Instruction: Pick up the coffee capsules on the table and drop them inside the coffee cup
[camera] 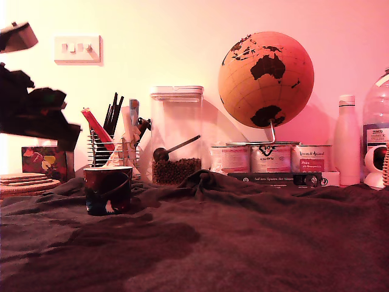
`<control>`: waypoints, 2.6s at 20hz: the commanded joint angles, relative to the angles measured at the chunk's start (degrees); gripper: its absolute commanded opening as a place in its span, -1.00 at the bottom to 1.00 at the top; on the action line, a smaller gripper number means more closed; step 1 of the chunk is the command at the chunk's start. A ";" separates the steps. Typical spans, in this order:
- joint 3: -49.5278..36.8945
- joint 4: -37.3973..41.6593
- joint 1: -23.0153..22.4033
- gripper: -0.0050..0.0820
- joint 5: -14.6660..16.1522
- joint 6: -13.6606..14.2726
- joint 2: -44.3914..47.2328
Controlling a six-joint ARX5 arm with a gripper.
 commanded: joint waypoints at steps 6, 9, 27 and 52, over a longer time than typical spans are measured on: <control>1.97 2.67 0.07 -0.28 2.64 -2.58 1.25; 5.64 2.23 0.07 -0.28 3.23 -2.78 5.18; 34.93 -26.71 0.07 -0.28 4.17 -2.29 27.23; 35.04 -34.29 0.07 0.38 4.13 -2.56 27.45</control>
